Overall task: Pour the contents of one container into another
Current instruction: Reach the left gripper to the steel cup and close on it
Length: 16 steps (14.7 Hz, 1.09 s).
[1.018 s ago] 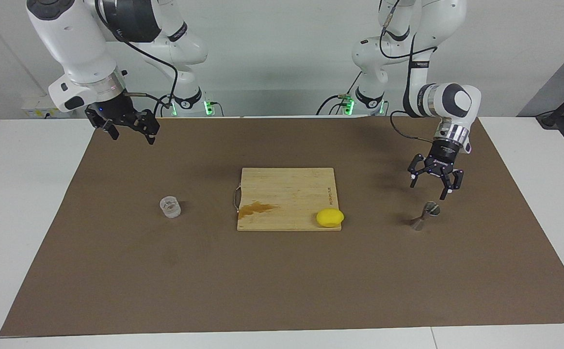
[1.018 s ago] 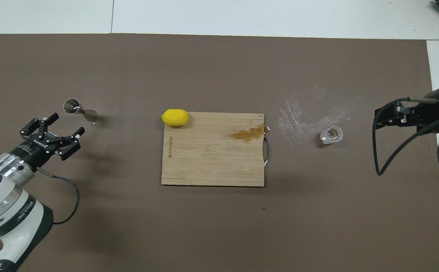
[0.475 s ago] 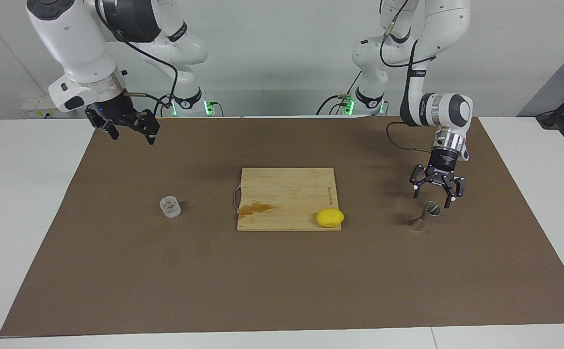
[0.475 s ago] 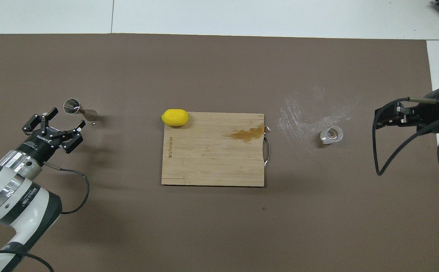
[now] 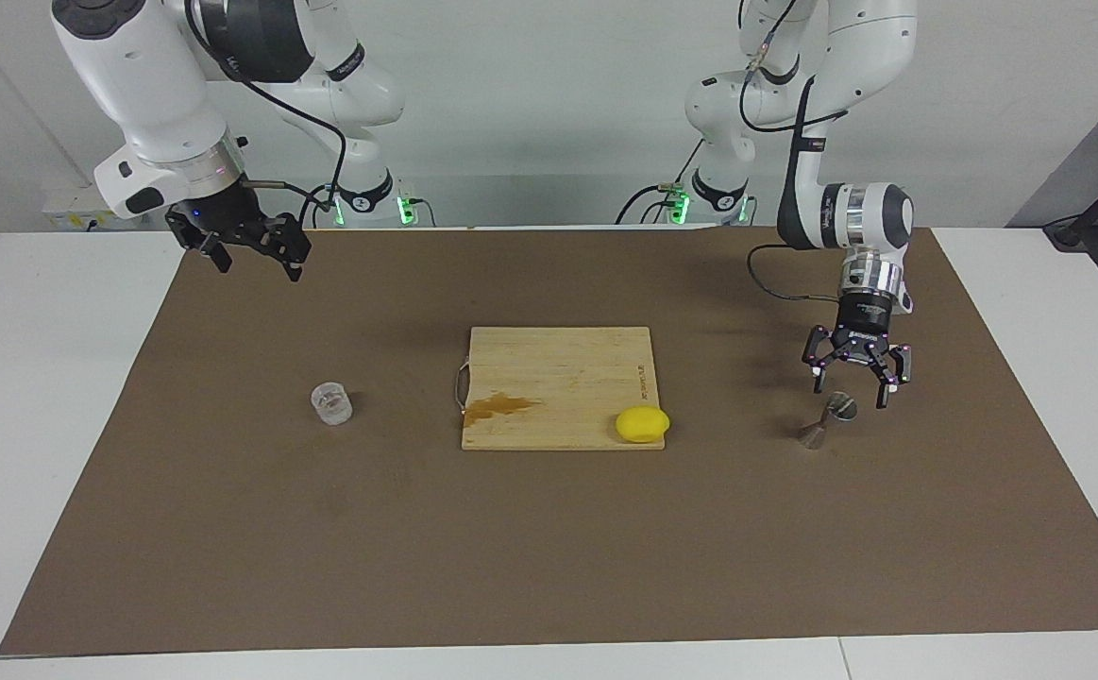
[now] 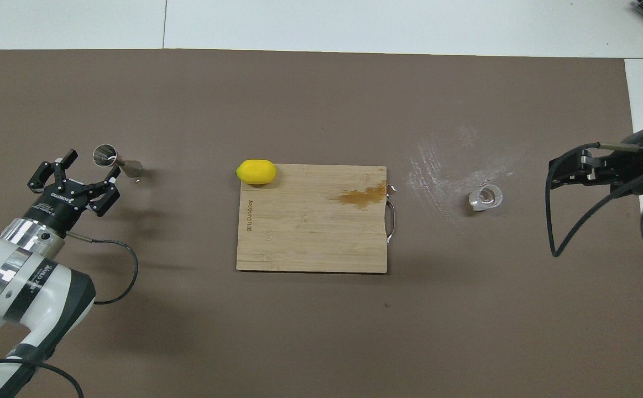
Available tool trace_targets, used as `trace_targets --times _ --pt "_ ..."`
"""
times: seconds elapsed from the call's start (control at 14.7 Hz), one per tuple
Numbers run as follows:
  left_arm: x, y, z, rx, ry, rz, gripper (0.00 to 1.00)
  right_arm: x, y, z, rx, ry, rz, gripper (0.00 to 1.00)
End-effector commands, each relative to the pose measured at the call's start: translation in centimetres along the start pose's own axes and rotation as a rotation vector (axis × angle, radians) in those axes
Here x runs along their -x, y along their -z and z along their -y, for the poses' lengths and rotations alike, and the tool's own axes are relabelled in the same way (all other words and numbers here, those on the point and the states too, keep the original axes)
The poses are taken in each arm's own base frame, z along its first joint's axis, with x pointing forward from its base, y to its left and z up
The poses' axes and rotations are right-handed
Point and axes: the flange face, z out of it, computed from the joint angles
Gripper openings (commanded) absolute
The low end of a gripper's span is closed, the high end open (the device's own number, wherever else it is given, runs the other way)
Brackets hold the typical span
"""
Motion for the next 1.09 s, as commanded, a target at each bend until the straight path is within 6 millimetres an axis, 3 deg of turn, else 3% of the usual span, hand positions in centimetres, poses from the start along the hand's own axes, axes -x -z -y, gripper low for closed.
trace_targets --times 0.0,0.54,1.02 --pt "0.16 -1.48 0.12 0.008 0.006 0.015 0.99 0.7 0.14 -0.21 -0.022 -0.017 0.0 1.0" --pt "-0.4 -2.14 0.46 0.014 0.045 0.023 0.95 0.7 0.21 -0.21 -0.023 -0.017 -0.001 1.0" --pt "-0.28 -2.36 0.62 0.014 0.057 0.027 0.8 0.7 0.21 -0.21 -0.023 -0.017 -0.001 1.0"
